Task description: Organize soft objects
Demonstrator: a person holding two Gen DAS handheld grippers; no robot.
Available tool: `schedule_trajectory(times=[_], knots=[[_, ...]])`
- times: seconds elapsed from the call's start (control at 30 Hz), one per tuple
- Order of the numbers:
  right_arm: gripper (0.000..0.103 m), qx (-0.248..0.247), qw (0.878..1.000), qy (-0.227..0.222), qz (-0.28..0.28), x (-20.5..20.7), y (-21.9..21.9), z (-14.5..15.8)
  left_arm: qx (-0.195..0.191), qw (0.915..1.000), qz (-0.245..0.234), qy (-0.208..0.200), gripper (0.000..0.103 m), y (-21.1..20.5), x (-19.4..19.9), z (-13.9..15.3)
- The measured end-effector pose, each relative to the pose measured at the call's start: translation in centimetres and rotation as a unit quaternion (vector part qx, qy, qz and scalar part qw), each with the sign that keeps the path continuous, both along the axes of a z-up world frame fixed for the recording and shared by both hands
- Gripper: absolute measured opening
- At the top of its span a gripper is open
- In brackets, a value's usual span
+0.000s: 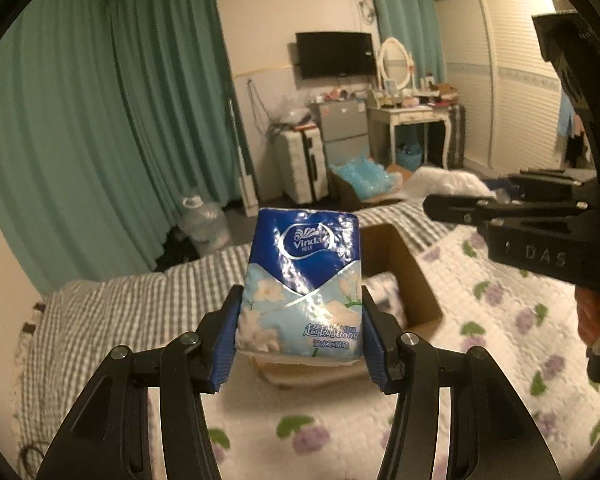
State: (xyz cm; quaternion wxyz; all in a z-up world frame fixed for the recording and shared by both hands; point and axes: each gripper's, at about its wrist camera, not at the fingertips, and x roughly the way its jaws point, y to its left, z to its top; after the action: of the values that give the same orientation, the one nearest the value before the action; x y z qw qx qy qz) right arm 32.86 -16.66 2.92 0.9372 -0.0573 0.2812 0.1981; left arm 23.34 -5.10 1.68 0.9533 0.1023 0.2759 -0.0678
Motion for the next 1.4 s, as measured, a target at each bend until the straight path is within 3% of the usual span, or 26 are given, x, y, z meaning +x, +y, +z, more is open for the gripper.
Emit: schedule_trajectory(times=[0.23, 0.37, 0.53, 0.57, 0.63, 0.7, 0.8, 0.9, 1.03, 1.1, 1.13, 1.27, 1.4], knots=[[0.033, 0.026, 0.998, 0.049, 0.005, 9.6, 0.6, -4.9, -0.012, 0.9996, 0.005, 0.026, 0.052, 1.6, 9.6, -3.4], [0.033, 0.039, 0.996, 0.075, -0.003, 13.7, 0.8, -9.0, 0.01, 0.9984, 0.001, 0.057, 0.053, 1.6, 14.9, -7.4], [0.033, 0.029, 0.998, 0.056, -0.016, 15.4, 0.8, -11.4, 0.02, 0.9976, -0.014, 0.065, 0.055, 1.5, 17.6, -11.0], [0.035, 0.029, 0.998, 0.05, -0.016, 15.5, 0.8, -11.5, 0.034, 0.9981, -0.015, 0.05, 0.056, 1.3, 17.6, -11.4], [0.045, 0.019, 0.999, 0.039, -0.013, 15.6, 1.0, -11.5, 0.041, 0.998, -0.019, 0.045, 0.071, 0.8, 17.4, -11.6], [0.073, 0.02, 0.999, 0.032, -0.019, 15.4, 0.8, -11.4, 0.034, 0.9979, -0.024, 0.05, 0.078, 0.9, 17.6, -11.3], [0.077, 0.04, 0.998, 0.042, -0.035, 15.2, 0.0, -10.8, 0.027, 0.9989, -0.014, 0.035, 0.084, 1.0, 16.8, -10.3], [0.077, 0.036, 0.997, 0.044, -0.061, 13.9, -1.0, -8.9, 0.019, 0.9994, -0.003, 0.03, 0.084, 1.3, 15.5, -8.5], [0.077, 0.025, 0.997, 0.013, -0.071, 9.9, -2.1, -3.2, 0.009, 1.0, 0.003, 0.001, 0.084, 1.8, 12.0, -4.1], [0.079, 0.02, 0.997, -0.013, -0.076, 7.2, -2.6, 0.6, 0.015, 0.9995, 0.009, -0.026, 0.084, 1.8, 9.5, -1.1], [0.081, 0.021, 0.996, -0.027, -0.076, 5.7, -2.7, 2.7, 0.015, 0.999, 0.012, -0.04, 0.092, 1.9, 8.2, 0.4], [0.097, 0.026, 0.995, -0.071, -0.067, -0.8, -2.9, 9.9, 0.018, 0.9919, 0.057, -0.112, 0.097, 2.7, 2.2, 7.2], [0.102, 0.039, 0.994, -0.09, -0.052, -6.2, -2.8, 14.0, 0.0, 0.9814, 0.083, -0.173, 0.098, 4.4, -3.9, 12.1]])
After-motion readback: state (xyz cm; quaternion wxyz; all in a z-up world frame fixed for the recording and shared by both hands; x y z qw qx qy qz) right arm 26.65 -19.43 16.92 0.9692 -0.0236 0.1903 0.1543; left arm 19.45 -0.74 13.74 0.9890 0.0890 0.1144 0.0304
